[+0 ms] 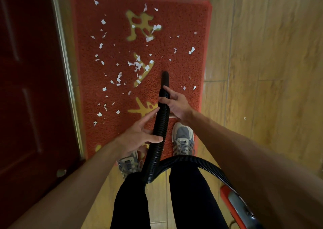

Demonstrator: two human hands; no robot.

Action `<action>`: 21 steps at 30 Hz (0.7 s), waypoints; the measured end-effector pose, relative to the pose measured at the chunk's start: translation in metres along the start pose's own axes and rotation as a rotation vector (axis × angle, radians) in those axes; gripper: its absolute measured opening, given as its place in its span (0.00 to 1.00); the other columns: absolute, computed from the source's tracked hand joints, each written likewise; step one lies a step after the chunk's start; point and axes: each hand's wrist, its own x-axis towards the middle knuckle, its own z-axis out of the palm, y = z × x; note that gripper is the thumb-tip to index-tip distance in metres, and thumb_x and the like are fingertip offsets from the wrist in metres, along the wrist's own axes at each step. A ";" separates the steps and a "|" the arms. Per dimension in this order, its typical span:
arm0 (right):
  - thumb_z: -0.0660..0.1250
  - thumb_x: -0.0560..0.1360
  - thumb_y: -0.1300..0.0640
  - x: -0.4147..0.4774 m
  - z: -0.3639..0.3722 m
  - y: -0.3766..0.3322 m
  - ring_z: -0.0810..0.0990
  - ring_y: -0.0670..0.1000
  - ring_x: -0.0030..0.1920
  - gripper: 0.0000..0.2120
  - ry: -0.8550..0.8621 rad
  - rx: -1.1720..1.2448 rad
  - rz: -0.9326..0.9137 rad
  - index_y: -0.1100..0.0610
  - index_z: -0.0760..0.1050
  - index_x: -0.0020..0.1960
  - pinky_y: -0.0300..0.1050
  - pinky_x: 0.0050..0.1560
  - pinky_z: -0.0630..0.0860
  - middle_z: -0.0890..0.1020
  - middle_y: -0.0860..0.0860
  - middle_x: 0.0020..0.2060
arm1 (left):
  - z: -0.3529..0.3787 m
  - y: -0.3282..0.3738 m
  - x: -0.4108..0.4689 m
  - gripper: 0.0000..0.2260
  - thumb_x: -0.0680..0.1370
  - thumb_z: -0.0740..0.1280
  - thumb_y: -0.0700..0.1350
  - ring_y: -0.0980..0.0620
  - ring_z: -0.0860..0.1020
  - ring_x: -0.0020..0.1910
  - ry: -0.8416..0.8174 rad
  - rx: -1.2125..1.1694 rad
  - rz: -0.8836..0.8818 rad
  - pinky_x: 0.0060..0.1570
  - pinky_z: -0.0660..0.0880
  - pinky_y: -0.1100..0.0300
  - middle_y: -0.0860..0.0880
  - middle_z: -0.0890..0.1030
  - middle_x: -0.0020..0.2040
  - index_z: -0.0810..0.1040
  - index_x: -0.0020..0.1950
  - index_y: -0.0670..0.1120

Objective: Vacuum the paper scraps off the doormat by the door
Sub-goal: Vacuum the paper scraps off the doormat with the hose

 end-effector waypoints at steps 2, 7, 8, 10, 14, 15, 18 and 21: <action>0.70 0.76 0.62 -0.003 -0.005 0.005 0.82 0.49 0.44 0.32 0.015 0.016 0.001 0.47 0.64 0.76 0.44 0.37 0.81 0.77 0.57 0.63 | 0.003 0.001 0.002 0.43 0.73 0.73 0.33 0.40 0.84 0.52 -0.014 0.027 -0.012 0.50 0.81 0.39 0.42 0.86 0.52 0.60 0.74 0.71; 0.69 0.77 0.61 -0.017 -0.024 0.027 0.80 0.48 0.46 0.29 0.088 0.086 0.021 0.46 0.67 0.75 0.42 0.40 0.79 0.78 0.54 0.61 | 0.020 0.002 0.004 0.43 0.74 0.72 0.31 0.41 0.85 0.50 -0.084 0.063 -0.048 0.52 0.79 0.38 0.41 0.86 0.51 0.61 0.73 0.70; 0.69 0.77 0.60 -0.020 -0.028 0.032 0.80 0.48 0.48 0.29 0.097 0.103 0.030 0.46 0.67 0.75 0.43 0.41 0.79 0.78 0.54 0.61 | 0.024 0.004 0.005 0.42 0.73 0.72 0.31 0.41 0.85 0.50 -0.098 0.075 -0.056 0.52 0.80 0.38 0.41 0.86 0.51 0.61 0.73 0.71; 0.69 0.77 0.60 -0.026 -0.036 0.038 0.80 0.48 0.50 0.28 0.119 0.136 0.029 0.46 0.67 0.75 0.41 0.41 0.79 0.78 0.53 0.60 | 0.031 0.007 0.006 0.42 0.73 0.72 0.32 0.42 0.85 0.49 -0.111 0.104 -0.069 0.52 0.80 0.40 0.42 0.86 0.50 0.61 0.73 0.70; 0.69 0.77 0.60 -0.034 -0.054 0.045 0.81 0.50 0.50 0.27 0.167 0.249 0.024 0.47 0.68 0.74 0.46 0.48 0.80 0.78 0.52 0.59 | 0.043 0.016 0.012 0.43 0.73 0.73 0.32 0.43 0.84 0.53 -0.138 0.167 -0.069 0.64 0.74 0.37 0.41 0.86 0.51 0.61 0.74 0.69; 0.69 0.77 0.60 -0.035 -0.057 0.046 0.80 0.50 0.50 0.27 0.180 0.271 0.020 0.48 0.69 0.73 0.49 0.50 0.79 0.79 0.53 0.59 | 0.046 0.019 0.014 0.43 0.73 0.73 0.32 0.44 0.84 0.53 -0.145 0.180 -0.070 0.65 0.73 0.38 0.41 0.86 0.51 0.61 0.75 0.68; 0.70 0.77 0.61 -0.038 -0.070 0.047 0.80 0.52 0.51 0.26 0.209 0.309 -0.007 0.48 0.70 0.72 0.51 0.52 0.79 0.78 0.55 0.59 | 0.053 0.027 0.022 0.43 0.73 0.73 0.32 0.43 0.84 0.53 -0.153 0.199 -0.079 0.65 0.72 0.37 0.41 0.86 0.51 0.61 0.75 0.67; 0.70 0.77 0.60 -0.039 -0.080 0.047 0.80 0.53 0.54 0.26 0.212 0.351 -0.010 0.47 0.70 0.72 0.54 0.57 0.80 0.78 0.55 0.60 | 0.060 0.034 0.027 0.42 0.73 0.73 0.32 0.42 0.84 0.54 -0.160 0.209 -0.089 0.64 0.71 0.32 0.42 0.86 0.52 0.61 0.75 0.68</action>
